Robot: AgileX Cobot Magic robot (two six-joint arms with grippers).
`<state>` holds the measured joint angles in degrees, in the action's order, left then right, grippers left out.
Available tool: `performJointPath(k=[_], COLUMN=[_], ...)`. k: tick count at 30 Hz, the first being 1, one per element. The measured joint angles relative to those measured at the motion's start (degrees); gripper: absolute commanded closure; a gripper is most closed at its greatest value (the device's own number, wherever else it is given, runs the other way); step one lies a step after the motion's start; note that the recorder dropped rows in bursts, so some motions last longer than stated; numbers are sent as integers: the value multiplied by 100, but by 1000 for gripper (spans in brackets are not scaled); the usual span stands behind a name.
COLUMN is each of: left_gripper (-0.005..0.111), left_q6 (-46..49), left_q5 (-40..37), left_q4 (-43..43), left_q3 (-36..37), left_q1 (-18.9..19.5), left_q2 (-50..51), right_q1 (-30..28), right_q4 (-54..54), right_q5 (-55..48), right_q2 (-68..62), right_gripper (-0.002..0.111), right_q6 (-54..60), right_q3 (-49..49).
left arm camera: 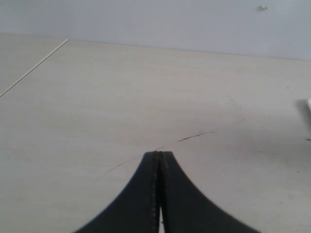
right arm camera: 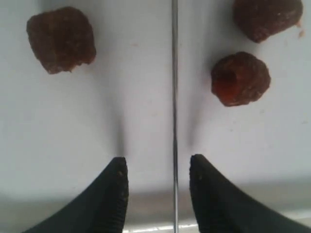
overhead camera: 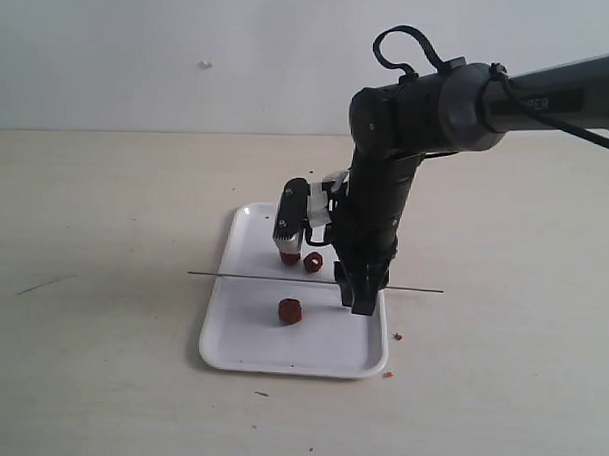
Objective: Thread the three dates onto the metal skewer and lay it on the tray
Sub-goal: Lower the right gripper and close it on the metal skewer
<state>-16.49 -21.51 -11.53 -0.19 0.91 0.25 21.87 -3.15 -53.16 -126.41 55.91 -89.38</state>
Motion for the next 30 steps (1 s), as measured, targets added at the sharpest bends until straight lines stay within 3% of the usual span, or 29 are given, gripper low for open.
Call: performJointPath(k=[26, 30], left_gripper=[107, 107], left_q6=[0, 0], left_q5=[0, 11], left_q4=[0, 0], left_q3=[0, 0], left_q1=[0, 0], left_q2=[0, 0], right_q1=[0, 0], right_q4=[-11, -11], right_q5=[0, -23], right_q2=[-109, -159], right_gripper=[66, 75], right_q6=[-166, -178], right_q3=[0, -28])
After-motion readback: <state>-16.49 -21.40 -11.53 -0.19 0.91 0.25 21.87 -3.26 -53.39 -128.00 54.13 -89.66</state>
